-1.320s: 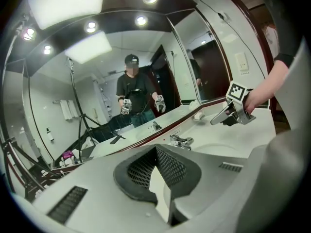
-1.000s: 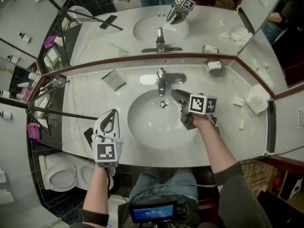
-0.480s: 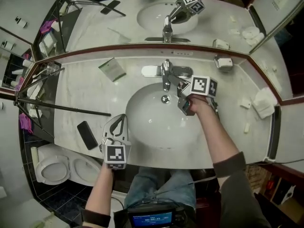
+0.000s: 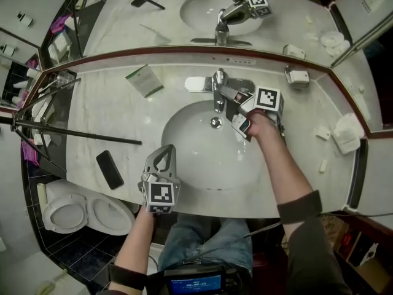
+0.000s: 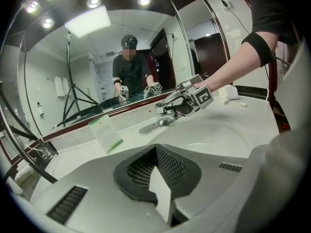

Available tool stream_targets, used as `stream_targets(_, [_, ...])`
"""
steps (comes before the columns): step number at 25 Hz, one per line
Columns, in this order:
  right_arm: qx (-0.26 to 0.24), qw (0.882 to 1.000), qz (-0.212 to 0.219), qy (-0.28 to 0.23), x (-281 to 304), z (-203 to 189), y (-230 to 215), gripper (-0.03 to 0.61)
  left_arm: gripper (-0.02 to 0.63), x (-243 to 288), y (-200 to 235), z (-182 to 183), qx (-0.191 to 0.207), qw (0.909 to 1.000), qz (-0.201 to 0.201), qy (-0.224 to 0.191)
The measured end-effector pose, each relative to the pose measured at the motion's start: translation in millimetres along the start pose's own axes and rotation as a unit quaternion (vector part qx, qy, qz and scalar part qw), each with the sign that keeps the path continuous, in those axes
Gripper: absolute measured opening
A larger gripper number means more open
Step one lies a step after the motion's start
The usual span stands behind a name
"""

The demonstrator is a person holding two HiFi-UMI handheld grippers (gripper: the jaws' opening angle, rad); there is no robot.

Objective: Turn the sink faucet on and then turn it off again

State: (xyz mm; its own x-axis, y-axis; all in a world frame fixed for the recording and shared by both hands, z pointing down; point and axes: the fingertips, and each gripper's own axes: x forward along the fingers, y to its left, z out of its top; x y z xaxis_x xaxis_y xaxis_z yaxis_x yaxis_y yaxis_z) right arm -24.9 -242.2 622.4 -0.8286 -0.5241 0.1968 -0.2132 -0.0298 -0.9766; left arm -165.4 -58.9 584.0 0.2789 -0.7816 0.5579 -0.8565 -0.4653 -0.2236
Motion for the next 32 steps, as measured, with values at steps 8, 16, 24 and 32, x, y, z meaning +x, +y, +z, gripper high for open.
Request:
stream_targets(8, [0.019, 0.999, -0.021, 0.025, 4.9, 3.5, -0.2, 0.118, 0.002, 6.3, -19.1, -21.7, 0.004, 0.9997, -0.021, 0.013])
stream_targets(16, [0.078, 0.997, -0.012, 0.002, 4.5, 4.1, 3.8, 0.114, 0.003, 11.2, -26.9, -26.0, 0.002, 0.9994, -0.027, 0.020])
stream_targets(24, [0.112, 0.993, -0.022, -0.008, 2.8, 4.2, 11.0, 0.078, 0.003, 14.4, -28.8, -24.8, -0.001, 0.9992, -0.032, 0.022])
stream_targets(32, [0.142, 0.989, -0.023, -0.025, 5.8, 16.0, 21.1, 0.117, 0.002, 16.0, -26.3, -23.8, 0.000, 0.9991, -0.034, 0.024])
